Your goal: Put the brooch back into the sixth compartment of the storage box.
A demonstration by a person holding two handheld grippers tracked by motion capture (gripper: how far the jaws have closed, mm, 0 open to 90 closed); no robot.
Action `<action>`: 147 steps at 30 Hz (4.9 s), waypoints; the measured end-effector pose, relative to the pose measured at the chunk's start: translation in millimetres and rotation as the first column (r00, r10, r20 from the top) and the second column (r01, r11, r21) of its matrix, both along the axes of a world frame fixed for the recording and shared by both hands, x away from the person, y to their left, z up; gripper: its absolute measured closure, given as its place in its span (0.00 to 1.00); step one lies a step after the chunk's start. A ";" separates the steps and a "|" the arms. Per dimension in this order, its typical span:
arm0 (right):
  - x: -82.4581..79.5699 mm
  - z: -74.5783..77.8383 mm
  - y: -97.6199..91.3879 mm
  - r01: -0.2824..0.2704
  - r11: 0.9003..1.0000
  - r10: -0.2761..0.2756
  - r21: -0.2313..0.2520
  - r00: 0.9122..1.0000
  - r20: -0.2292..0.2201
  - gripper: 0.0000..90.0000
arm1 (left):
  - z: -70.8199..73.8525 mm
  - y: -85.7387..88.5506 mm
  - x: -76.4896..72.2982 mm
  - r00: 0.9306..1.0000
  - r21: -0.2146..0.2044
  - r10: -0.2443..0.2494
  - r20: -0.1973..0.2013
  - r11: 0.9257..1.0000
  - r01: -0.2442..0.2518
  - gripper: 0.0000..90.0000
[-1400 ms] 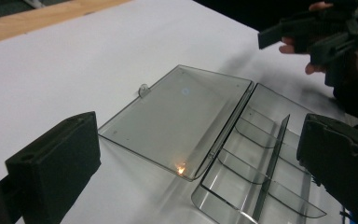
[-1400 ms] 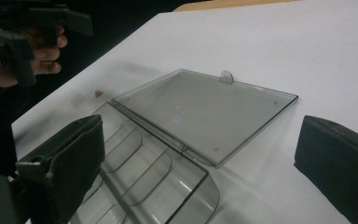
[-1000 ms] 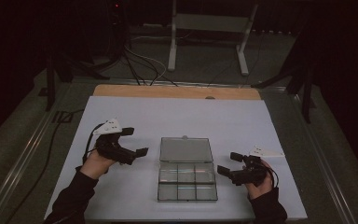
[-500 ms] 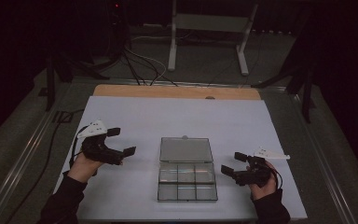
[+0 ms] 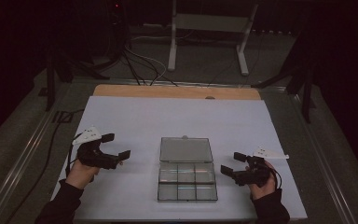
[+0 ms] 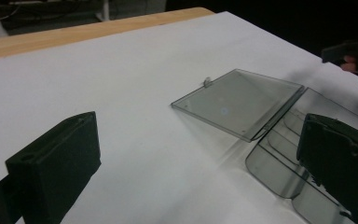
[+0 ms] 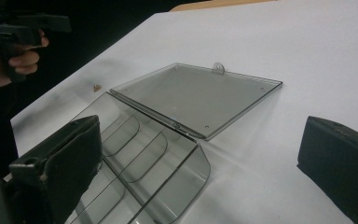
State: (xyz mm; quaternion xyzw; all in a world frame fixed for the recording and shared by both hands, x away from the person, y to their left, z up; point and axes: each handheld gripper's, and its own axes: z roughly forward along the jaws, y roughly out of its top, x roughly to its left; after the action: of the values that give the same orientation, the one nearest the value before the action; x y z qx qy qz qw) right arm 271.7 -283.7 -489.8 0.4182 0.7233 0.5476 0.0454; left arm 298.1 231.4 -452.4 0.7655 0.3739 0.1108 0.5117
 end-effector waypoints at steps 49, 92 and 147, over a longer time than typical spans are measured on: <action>1.1 -2.3 0.8 -0.005 1.000 0.005 -0.018 1.000 -0.015 0.00 | -56.9 -3.2 -3.5 0.974 0.293 0.155 -0.166 0.951 -0.102 0.42; 1.6 -3.0 0.8 -0.004 1.000 0.004 -0.016 1.000 -0.021 0.00 | -63.8 -7.5 5.4 0.969 0.334 0.134 -0.208 0.941 -0.058 0.86; 1.2 -2.6 1.1 -0.009 1.000 0.009 -0.012 1.000 -0.015 0.00 | -34.4 -30.4 -6.0 0.983 0.267 0.031 -0.182 0.963 0.019 0.93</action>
State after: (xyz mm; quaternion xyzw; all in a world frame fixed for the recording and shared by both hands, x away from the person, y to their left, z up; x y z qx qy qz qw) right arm 272.9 -282.6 -492.5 0.4189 0.7287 0.5404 0.0402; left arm 292.1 200.9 -486.8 0.8334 0.4036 0.0906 0.3665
